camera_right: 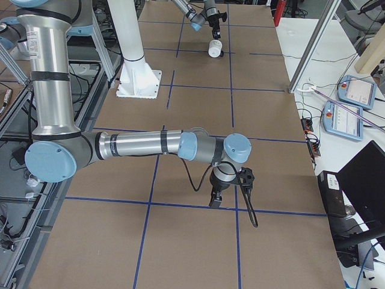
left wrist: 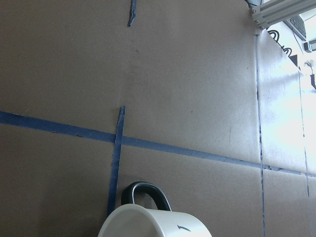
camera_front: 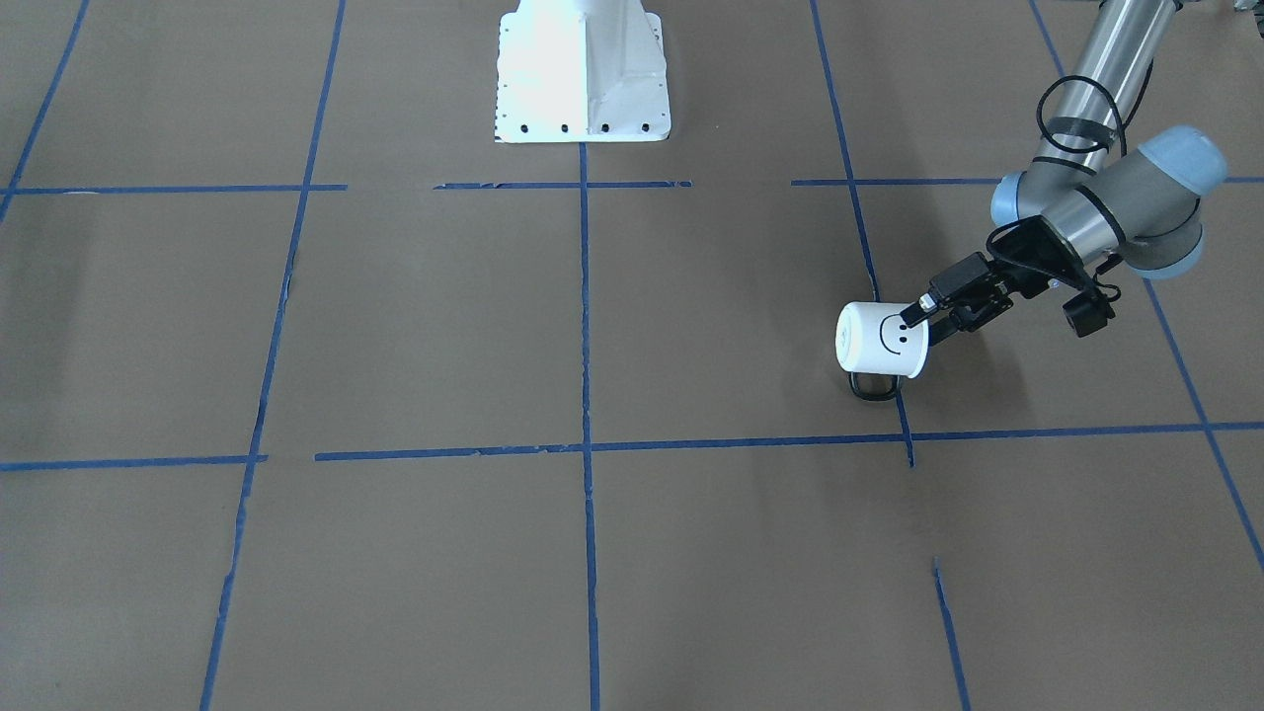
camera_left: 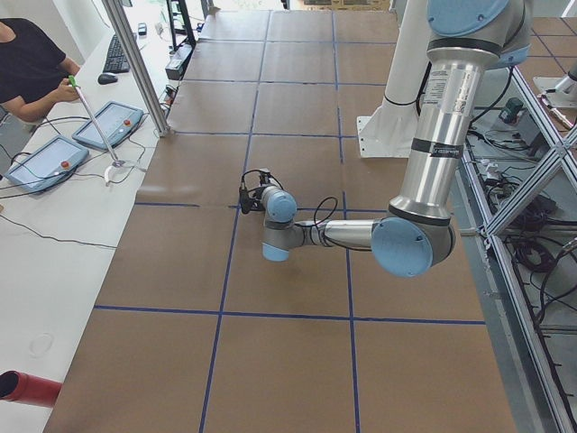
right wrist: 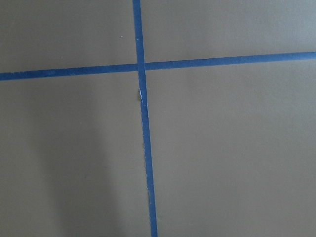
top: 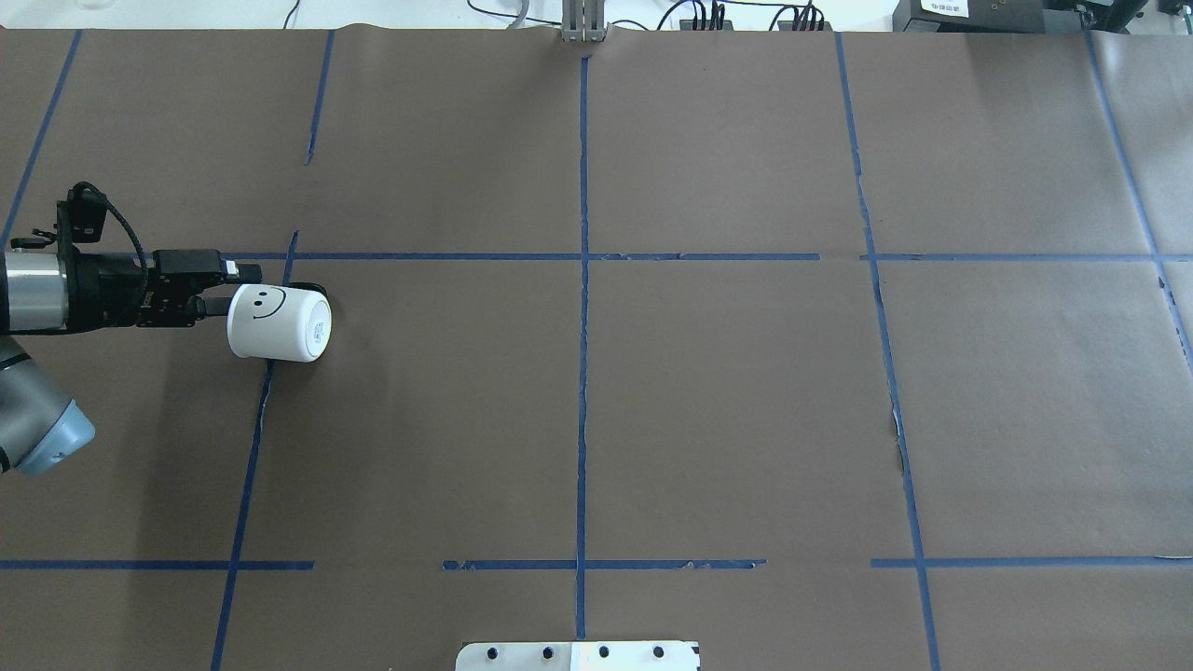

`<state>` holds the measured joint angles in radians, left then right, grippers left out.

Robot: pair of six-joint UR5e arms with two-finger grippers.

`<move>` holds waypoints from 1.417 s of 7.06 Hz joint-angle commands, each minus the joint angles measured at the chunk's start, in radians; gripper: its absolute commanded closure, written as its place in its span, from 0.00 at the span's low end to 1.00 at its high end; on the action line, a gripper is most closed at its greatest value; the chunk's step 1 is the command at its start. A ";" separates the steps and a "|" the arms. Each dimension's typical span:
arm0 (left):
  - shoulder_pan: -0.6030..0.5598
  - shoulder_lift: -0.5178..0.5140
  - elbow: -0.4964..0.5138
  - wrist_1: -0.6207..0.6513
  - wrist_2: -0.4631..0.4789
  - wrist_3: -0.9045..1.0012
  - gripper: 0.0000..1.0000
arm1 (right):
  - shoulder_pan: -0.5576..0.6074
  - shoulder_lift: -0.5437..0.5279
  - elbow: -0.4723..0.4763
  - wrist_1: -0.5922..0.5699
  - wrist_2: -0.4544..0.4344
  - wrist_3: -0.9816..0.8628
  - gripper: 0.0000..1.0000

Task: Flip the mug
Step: 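Move the left gripper in to the open end of the sideways white mug, then close the left gripper on the white mug's rim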

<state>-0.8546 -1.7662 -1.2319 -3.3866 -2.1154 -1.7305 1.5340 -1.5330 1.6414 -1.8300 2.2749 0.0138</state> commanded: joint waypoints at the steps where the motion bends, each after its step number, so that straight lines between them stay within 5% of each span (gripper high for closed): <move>1: 0.022 -0.015 0.000 0.001 0.000 0.000 0.00 | 0.000 0.001 0.000 0.000 0.000 0.000 0.00; 3: 0.023 -0.018 -0.001 0.003 0.000 0.000 0.03 | 0.000 0.001 0.000 0.000 0.000 0.000 0.00; 10: 0.022 -0.035 -0.031 0.009 -0.012 -0.003 1.00 | 0.000 0.001 0.000 0.000 0.000 0.000 0.00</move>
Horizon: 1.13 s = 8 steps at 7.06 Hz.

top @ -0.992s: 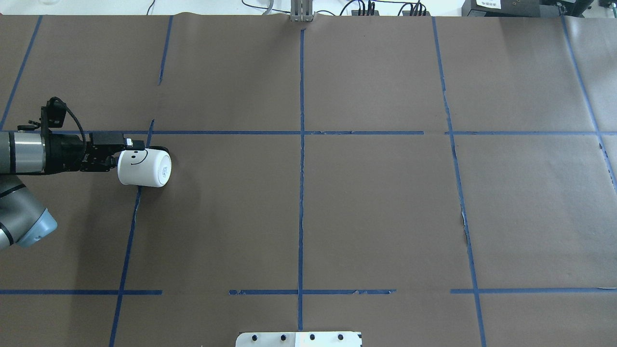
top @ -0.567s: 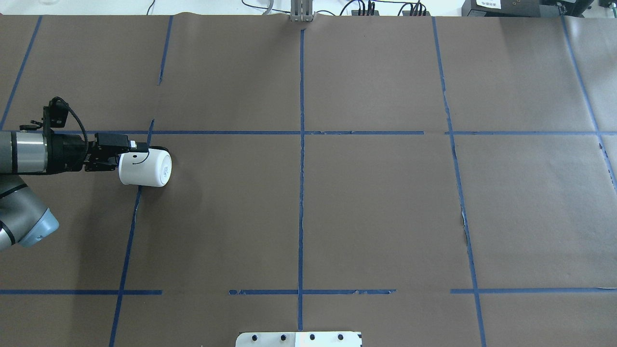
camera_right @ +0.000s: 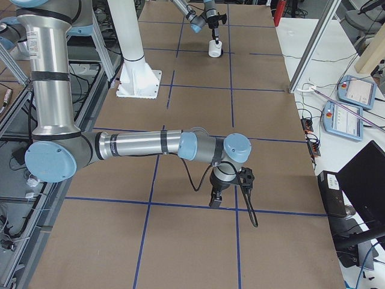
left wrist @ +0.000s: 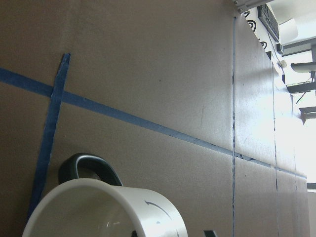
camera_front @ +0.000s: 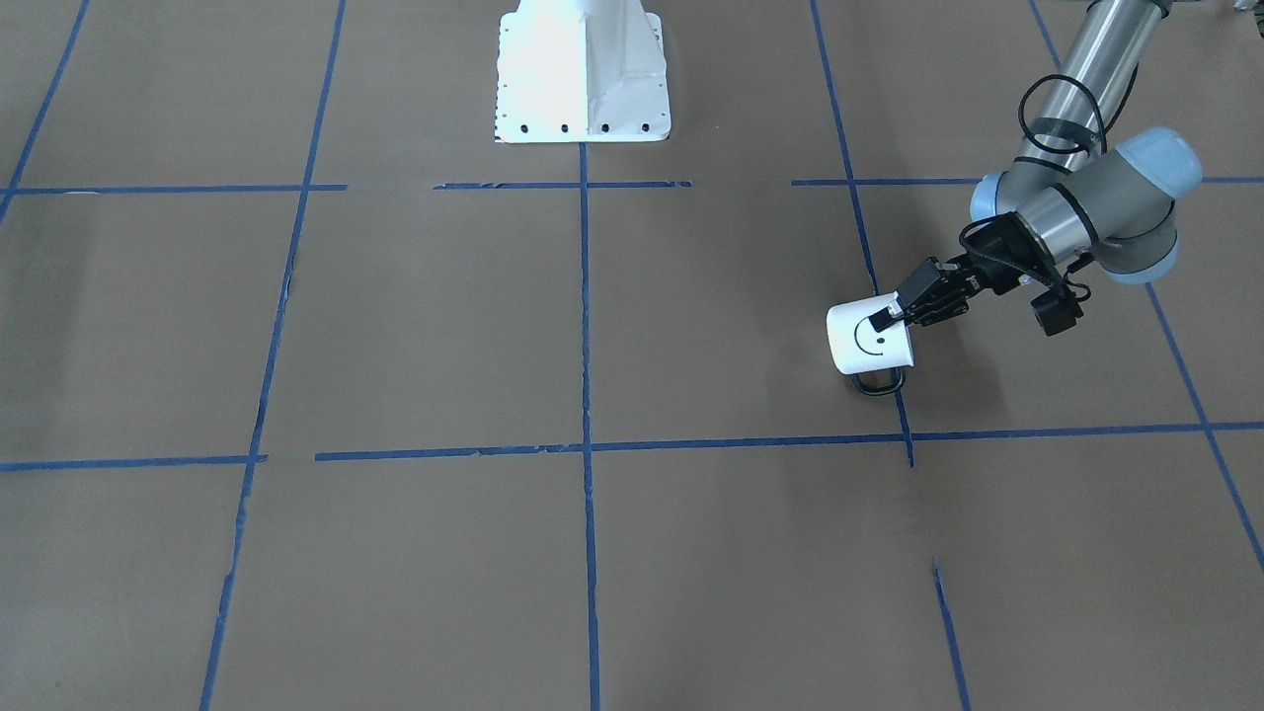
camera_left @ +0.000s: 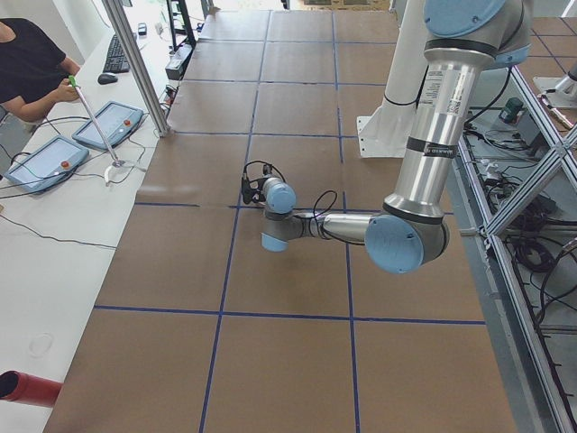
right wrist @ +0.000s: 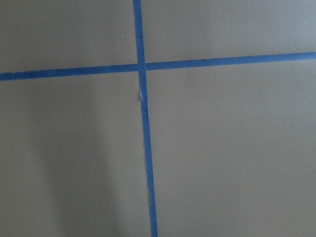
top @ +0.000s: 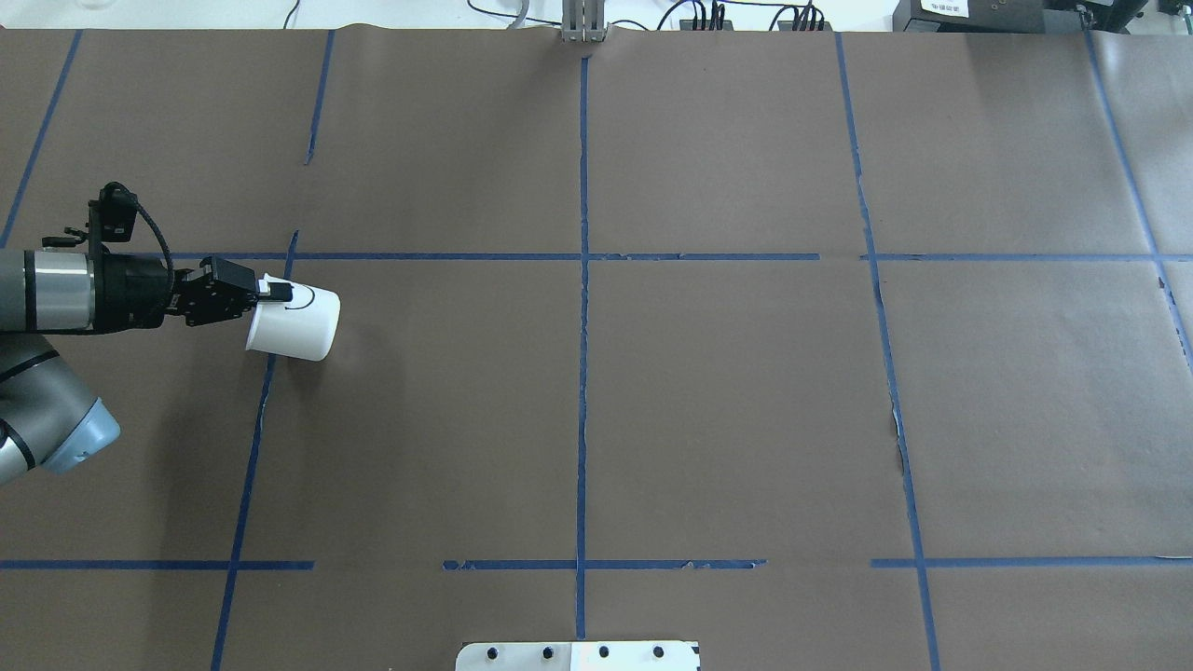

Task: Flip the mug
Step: 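Lift the white mug with the left gripper and carry it farther from the robot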

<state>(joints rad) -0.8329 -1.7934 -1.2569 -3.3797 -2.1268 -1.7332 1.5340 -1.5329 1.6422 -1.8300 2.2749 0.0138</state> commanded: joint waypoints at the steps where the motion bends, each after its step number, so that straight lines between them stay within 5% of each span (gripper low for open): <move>1: 0.000 -0.007 -0.025 0.003 -0.007 -0.002 1.00 | 0.000 0.000 0.001 0.000 0.000 0.000 0.00; 4: 0.000 -0.017 -0.133 0.155 -0.110 -0.002 1.00 | 0.000 0.000 -0.001 0.000 0.000 0.000 0.00; 8: -0.008 -0.090 -0.248 0.478 -0.107 0.020 1.00 | 0.000 -0.001 -0.001 0.000 0.000 0.000 0.00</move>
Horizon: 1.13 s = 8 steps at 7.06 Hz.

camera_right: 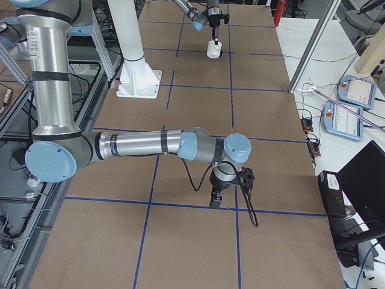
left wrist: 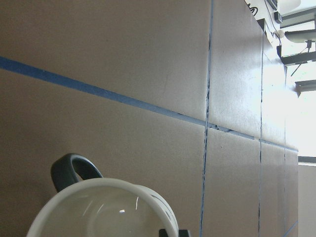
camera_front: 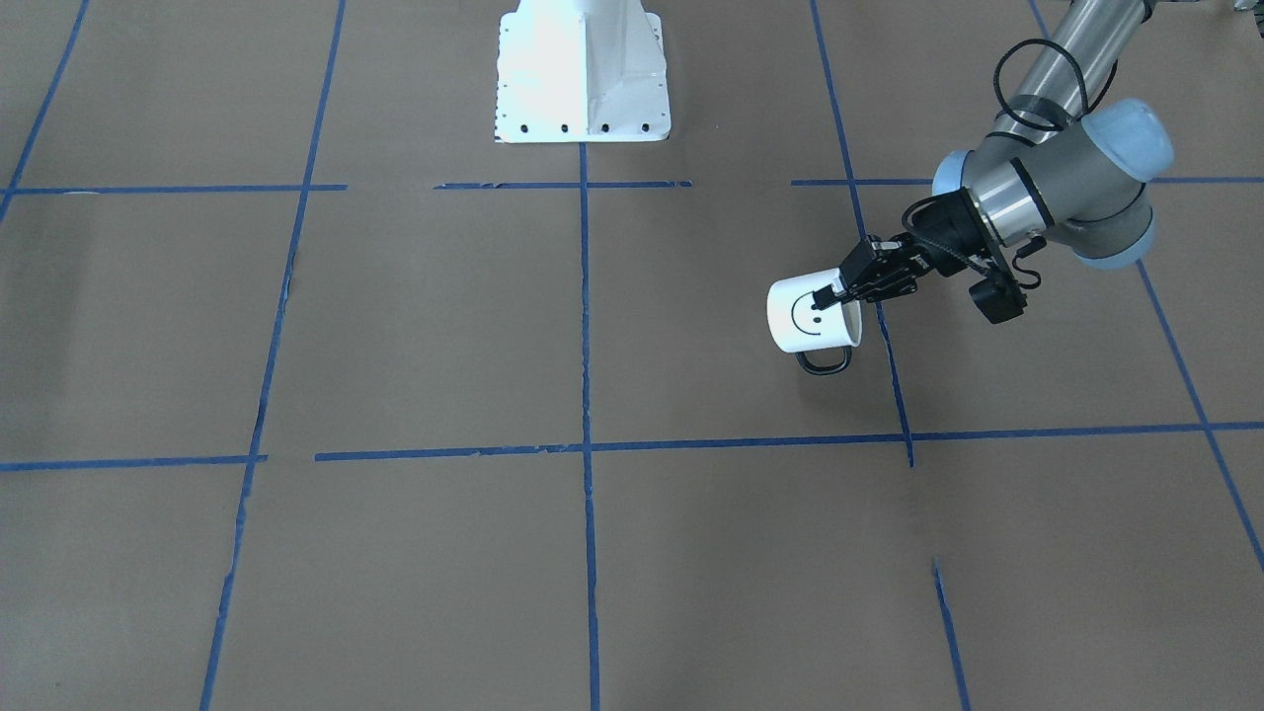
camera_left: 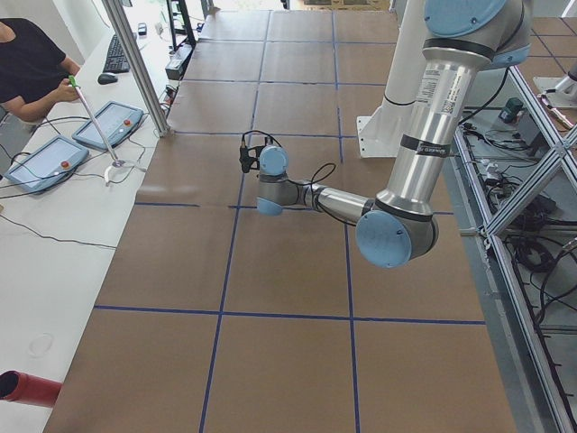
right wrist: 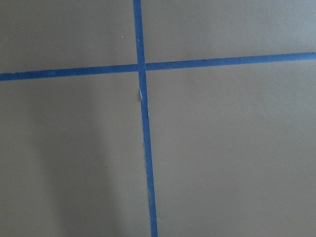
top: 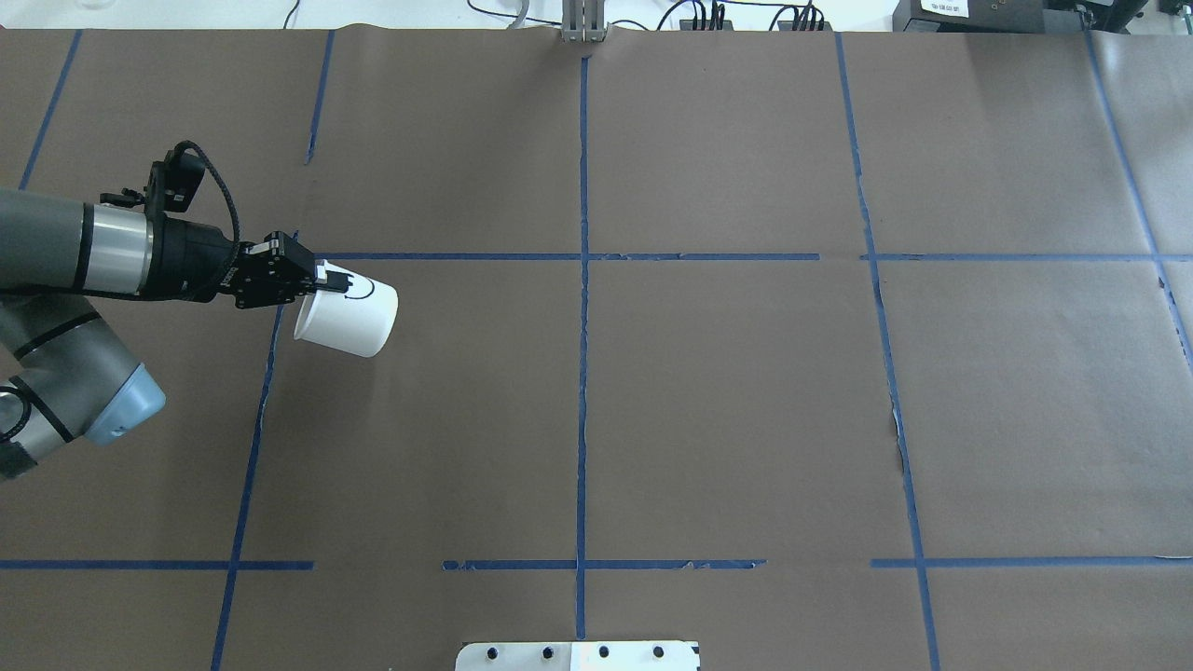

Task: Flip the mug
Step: 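Lift the white mug with the left gripper and carry it farther from the robot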

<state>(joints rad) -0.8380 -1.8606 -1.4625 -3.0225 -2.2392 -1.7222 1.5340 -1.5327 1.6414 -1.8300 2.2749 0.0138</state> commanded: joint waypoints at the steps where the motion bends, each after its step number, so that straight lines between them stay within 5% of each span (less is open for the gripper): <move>1: -0.003 -0.046 -0.082 0.222 0.007 0.054 1.00 | 0.000 0.000 0.000 0.000 0.000 0.000 0.00; 4: 0.014 -0.219 -0.183 0.709 0.053 0.205 1.00 | 0.000 0.000 0.002 0.000 0.000 0.000 0.00; 6: 0.091 -0.406 -0.188 1.103 0.181 0.322 1.00 | 0.000 0.000 0.002 0.000 0.000 0.000 0.00; 8: 0.186 -0.524 -0.162 1.314 0.289 0.340 1.00 | 0.000 0.000 0.000 0.000 0.000 0.000 0.00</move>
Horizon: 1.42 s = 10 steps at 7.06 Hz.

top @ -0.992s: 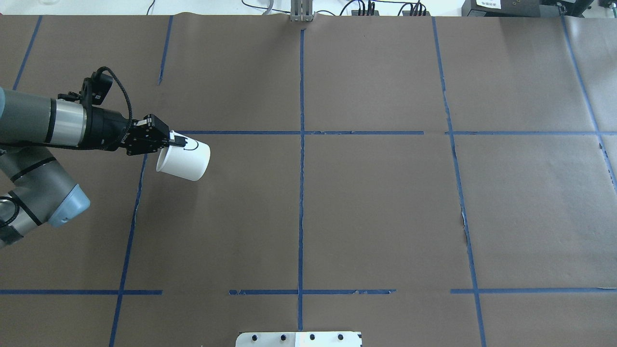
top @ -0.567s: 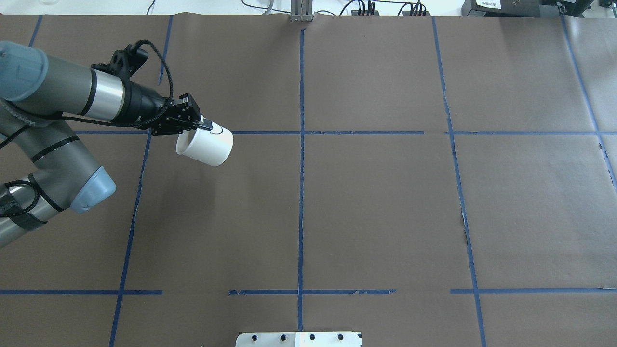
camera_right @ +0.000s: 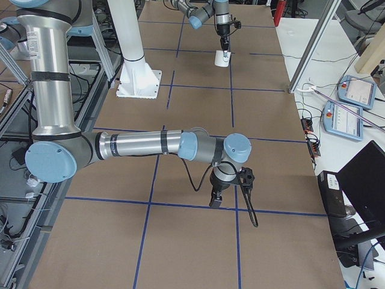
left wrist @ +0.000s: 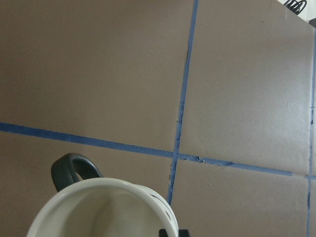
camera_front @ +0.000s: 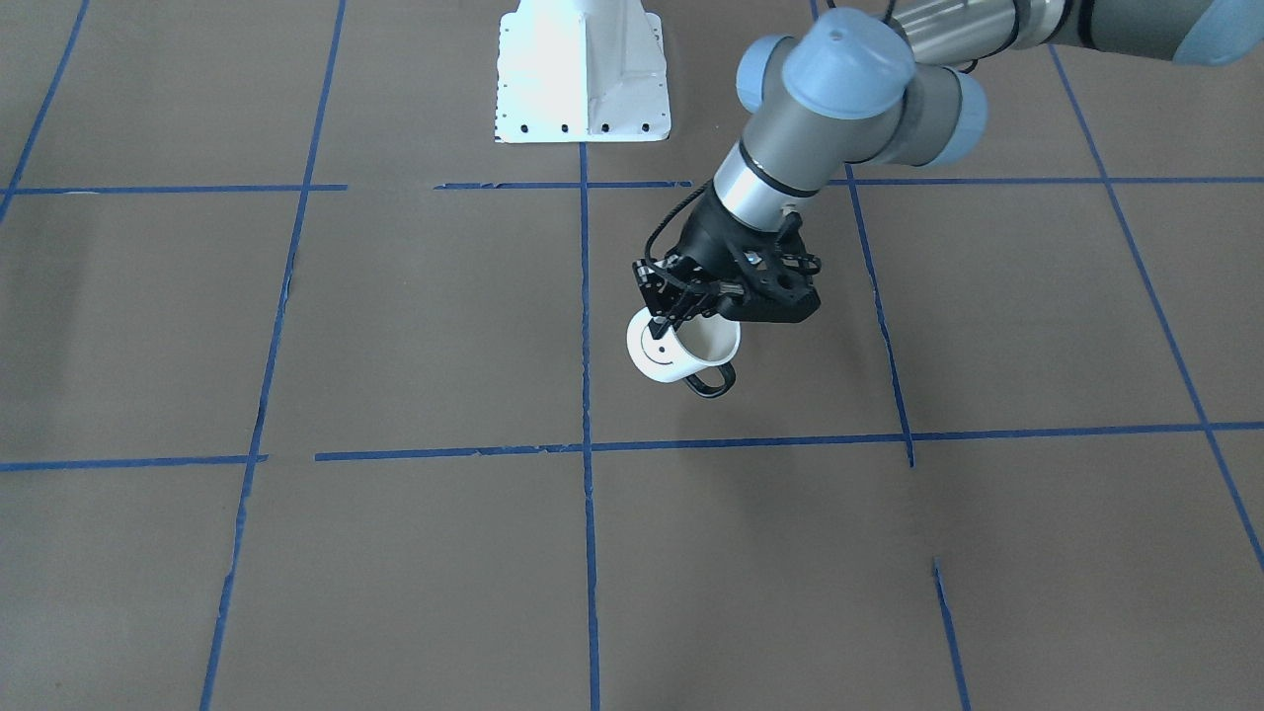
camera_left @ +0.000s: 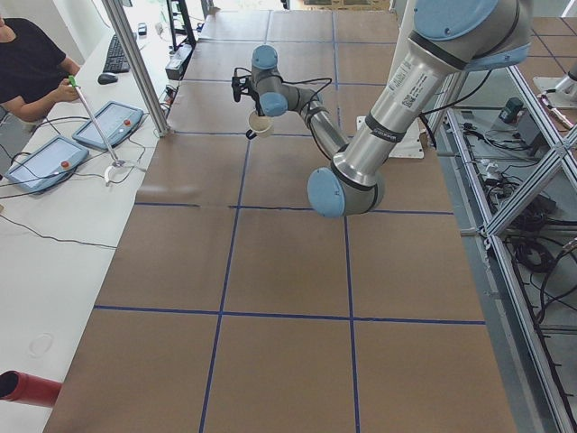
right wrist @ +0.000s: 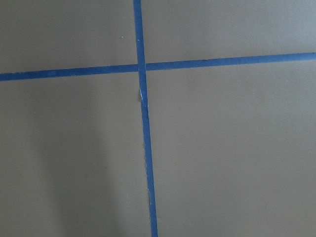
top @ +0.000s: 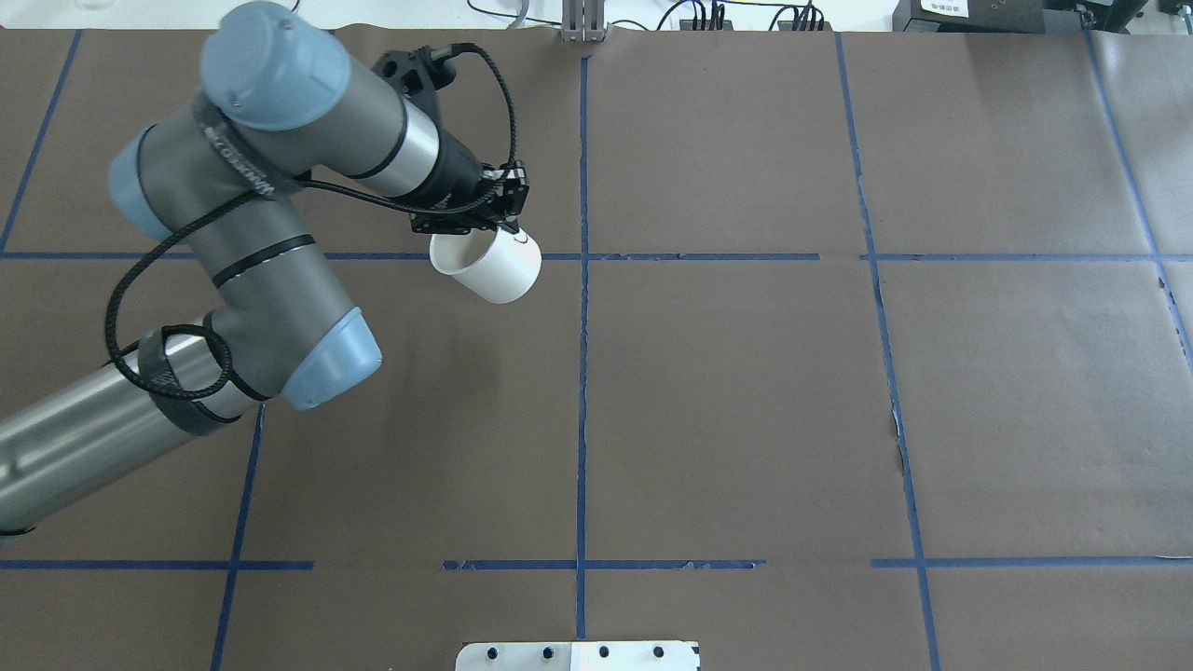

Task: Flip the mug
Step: 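Lift the white mug with the left gripper and carry it farther from the robot, then rotate the left wrist to turn the white mug upright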

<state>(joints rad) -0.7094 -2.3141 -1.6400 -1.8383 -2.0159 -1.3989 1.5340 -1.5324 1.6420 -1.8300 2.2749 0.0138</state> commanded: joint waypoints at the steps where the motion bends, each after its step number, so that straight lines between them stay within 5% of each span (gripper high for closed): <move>1: 0.103 -0.130 0.061 0.205 0.160 0.017 1.00 | 0.000 0.000 0.001 0.000 0.000 0.000 0.00; 3: 0.177 -0.294 0.240 0.333 0.255 0.017 1.00 | 0.000 0.000 0.001 0.000 0.000 0.000 0.00; 7: 0.243 -0.321 0.312 0.392 0.376 0.017 1.00 | 0.000 0.000 0.001 0.000 0.000 0.000 0.00; 10: 0.254 -0.320 0.315 0.389 0.378 0.017 1.00 | 0.000 0.000 0.001 0.000 0.000 0.000 0.00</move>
<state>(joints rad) -0.4621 -2.6334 -1.3264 -1.4500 -1.6397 -1.3821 1.5340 -1.5325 1.6419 -1.8300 2.2749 0.0138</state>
